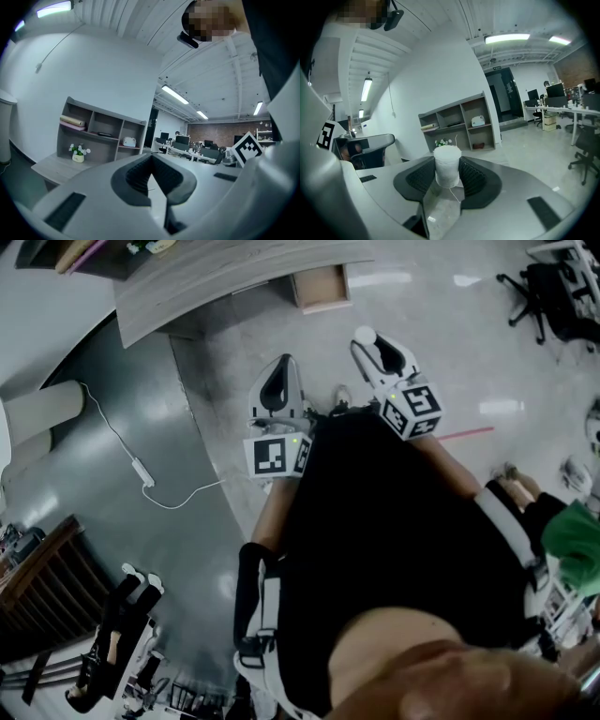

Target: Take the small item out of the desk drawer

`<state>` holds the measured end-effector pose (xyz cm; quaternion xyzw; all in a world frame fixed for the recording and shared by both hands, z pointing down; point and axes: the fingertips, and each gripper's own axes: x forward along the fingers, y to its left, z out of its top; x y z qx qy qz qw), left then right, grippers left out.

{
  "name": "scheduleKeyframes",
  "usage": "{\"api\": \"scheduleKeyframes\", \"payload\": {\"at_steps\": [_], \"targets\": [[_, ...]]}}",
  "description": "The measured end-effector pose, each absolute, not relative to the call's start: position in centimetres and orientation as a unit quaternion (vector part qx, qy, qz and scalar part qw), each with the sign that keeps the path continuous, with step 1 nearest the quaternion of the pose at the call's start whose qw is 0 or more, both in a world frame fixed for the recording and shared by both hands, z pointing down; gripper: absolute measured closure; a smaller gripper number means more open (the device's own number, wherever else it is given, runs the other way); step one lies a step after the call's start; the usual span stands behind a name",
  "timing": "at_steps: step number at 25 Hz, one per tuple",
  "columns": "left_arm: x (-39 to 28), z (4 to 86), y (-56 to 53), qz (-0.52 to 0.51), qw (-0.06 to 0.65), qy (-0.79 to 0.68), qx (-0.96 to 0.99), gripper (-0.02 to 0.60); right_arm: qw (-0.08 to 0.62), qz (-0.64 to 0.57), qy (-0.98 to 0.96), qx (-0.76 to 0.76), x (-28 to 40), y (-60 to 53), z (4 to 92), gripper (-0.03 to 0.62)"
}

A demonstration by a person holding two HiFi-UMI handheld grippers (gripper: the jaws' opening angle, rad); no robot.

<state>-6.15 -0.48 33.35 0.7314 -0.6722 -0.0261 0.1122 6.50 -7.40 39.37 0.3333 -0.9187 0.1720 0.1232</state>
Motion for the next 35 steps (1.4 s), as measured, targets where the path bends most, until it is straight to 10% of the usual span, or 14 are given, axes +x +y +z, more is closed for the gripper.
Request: {"api": "scheduleKeyframes", "payload": {"at_steps": [35], "targets": [[-7.2, 34.8, -0.4, -0.028, 0.124, -0.653, 0.747, 0.583, 0.131, 0.159, -0.92, 0.334, 4.8, -5.0, 39.4, 0.437]]}}
